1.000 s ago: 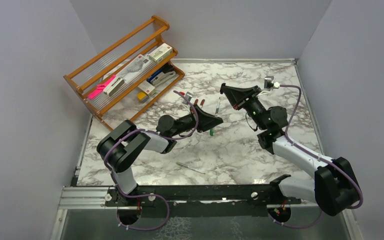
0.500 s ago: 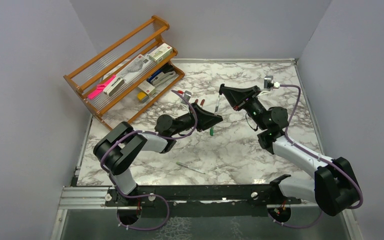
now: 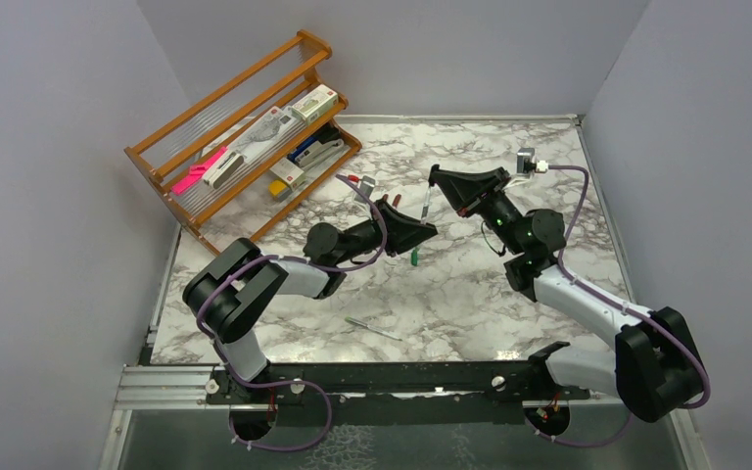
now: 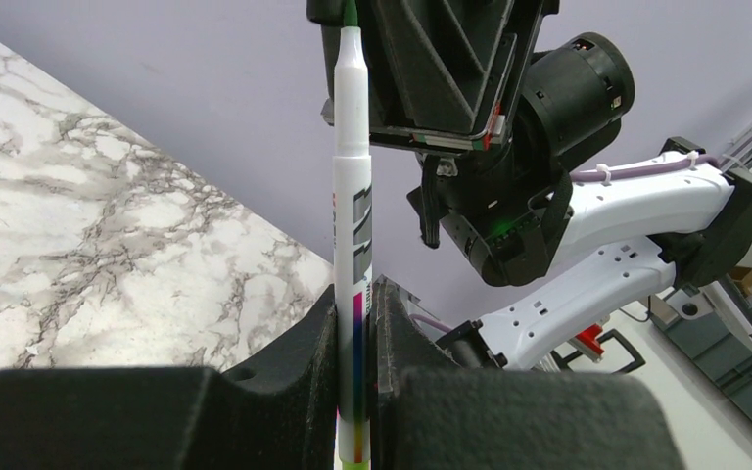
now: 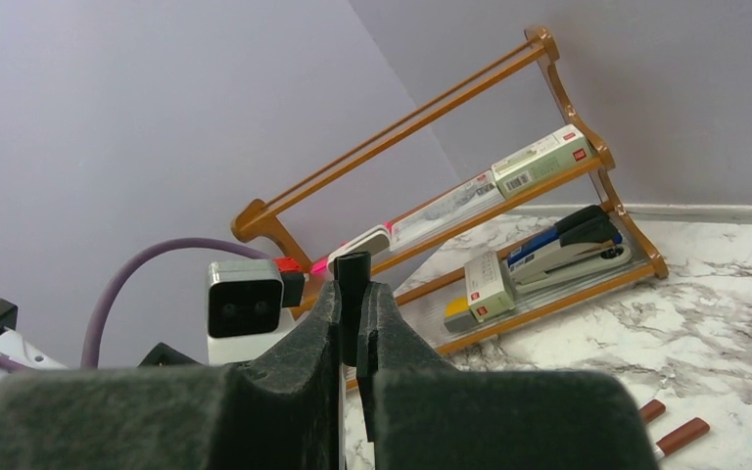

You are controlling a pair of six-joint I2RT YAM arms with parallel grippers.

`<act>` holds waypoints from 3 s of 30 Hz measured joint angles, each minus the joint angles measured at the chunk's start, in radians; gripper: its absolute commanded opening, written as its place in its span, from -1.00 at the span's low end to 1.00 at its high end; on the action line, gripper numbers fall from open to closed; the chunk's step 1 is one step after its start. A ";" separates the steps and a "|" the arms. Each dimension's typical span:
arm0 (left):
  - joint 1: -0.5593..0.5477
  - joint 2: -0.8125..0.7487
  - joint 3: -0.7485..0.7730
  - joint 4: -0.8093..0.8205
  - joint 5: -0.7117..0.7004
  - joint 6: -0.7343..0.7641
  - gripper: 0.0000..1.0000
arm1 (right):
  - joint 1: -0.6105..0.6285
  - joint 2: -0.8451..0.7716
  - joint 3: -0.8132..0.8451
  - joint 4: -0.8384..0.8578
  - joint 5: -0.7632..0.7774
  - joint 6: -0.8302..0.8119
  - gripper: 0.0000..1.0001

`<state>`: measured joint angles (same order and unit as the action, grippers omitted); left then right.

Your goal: Insert the pens into the pen caps

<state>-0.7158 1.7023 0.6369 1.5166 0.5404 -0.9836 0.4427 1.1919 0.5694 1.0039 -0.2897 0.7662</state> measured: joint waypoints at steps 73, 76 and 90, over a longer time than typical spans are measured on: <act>-0.002 0.017 0.016 0.004 0.000 -0.001 -1.00 | -0.006 0.013 -0.025 0.034 -0.049 0.036 -0.98; 0.002 0.024 0.032 0.002 -0.002 -0.001 -1.00 | -0.006 0.007 -0.049 0.032 -0.056 0.047 -0.98; 0.010 0.026 0.094 -0.055 0.061 0.055 -1.00 | -0.013 -0.061 -0.080 0.006 -0.055 0.042 -0.40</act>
<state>-0.7059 1.7283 0.7307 1.4612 0.6018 -0.9283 0.4297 1.1309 0.4892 1.0103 -0.3450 0.8078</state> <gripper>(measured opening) 0.126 0.178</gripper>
